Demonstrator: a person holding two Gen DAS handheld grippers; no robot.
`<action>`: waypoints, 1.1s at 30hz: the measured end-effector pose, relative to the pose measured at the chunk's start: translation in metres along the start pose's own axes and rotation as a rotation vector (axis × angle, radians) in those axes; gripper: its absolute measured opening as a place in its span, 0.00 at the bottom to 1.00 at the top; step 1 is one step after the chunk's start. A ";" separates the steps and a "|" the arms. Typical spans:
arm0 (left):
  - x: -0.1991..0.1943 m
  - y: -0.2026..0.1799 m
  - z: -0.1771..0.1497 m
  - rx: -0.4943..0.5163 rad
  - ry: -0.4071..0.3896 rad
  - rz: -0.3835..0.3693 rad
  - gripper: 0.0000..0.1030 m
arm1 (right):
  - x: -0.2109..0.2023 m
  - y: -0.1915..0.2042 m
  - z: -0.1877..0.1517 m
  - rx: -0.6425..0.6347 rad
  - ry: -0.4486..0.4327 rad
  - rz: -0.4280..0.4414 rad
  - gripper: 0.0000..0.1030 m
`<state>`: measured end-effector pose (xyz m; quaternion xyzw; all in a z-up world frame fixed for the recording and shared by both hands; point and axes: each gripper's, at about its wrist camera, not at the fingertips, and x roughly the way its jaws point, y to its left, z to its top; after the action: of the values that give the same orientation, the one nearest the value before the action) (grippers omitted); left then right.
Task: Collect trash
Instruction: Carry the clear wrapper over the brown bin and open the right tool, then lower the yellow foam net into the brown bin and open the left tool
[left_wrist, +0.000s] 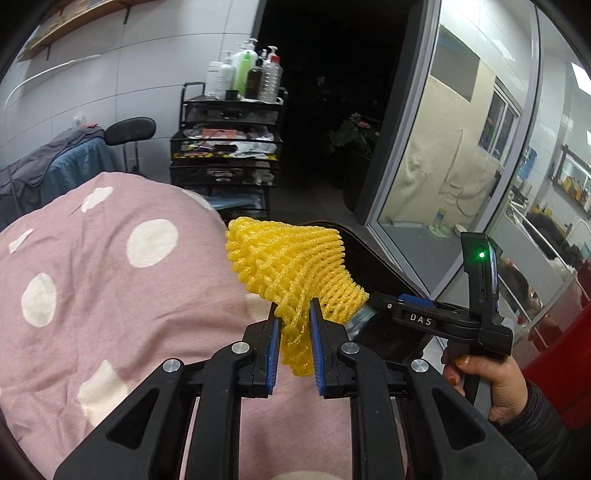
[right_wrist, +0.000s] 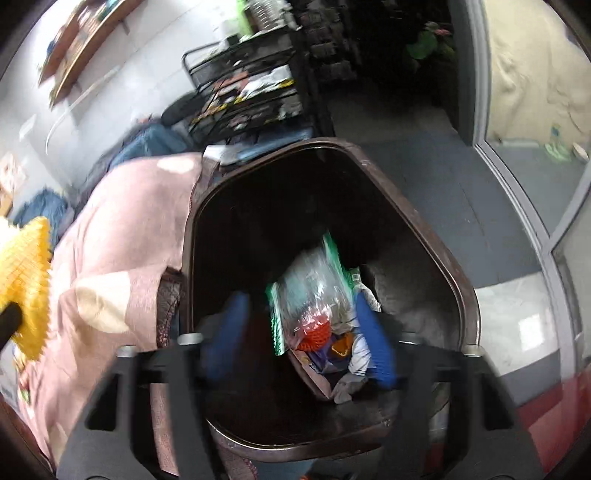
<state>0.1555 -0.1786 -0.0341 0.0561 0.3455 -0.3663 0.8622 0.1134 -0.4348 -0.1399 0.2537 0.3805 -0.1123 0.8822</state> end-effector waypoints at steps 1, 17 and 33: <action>0.004 -0.004 0.002 0.010 0.008 -0.003 0.15 | -0.001 -0.001 -0.002 0.003 0.001 0.000 0.63; 0.070 -0.048 0.021 0.092 0.146 -0.056 0.15 | -0.046 -0.020 -0.012 0.016 -0.146 -0.173 0.67; 0.072 -0.068 0.026 0.153 0.073 -0.047 0.86 | -0.074 -0.040 -0.012 0.062 -0.208 -0.241 0.79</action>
<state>0.1591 -0.2796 -0.0496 0.1268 0.3490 -0.4093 0.8334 0.0394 -0.4614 -0.1075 0.2203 0.3113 -0.2547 0.8886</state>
